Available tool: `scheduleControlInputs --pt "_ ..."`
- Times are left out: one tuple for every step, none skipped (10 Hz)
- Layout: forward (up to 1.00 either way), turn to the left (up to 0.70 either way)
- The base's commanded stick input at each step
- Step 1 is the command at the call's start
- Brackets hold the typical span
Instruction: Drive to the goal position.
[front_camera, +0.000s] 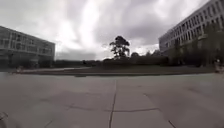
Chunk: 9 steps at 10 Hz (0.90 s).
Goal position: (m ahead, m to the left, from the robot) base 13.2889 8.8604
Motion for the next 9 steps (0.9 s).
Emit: scheduleControlInputs --pt "0.0 0.7" --pt "0.0 0.7" --pt "0.0 0.7" --pt "0.0 0.7" --pt "0.0 0.7" --pt "0.0 0.7" --pt "0.0 0.7" --pt "0.0 0.7" --pt "0.0 0.7"
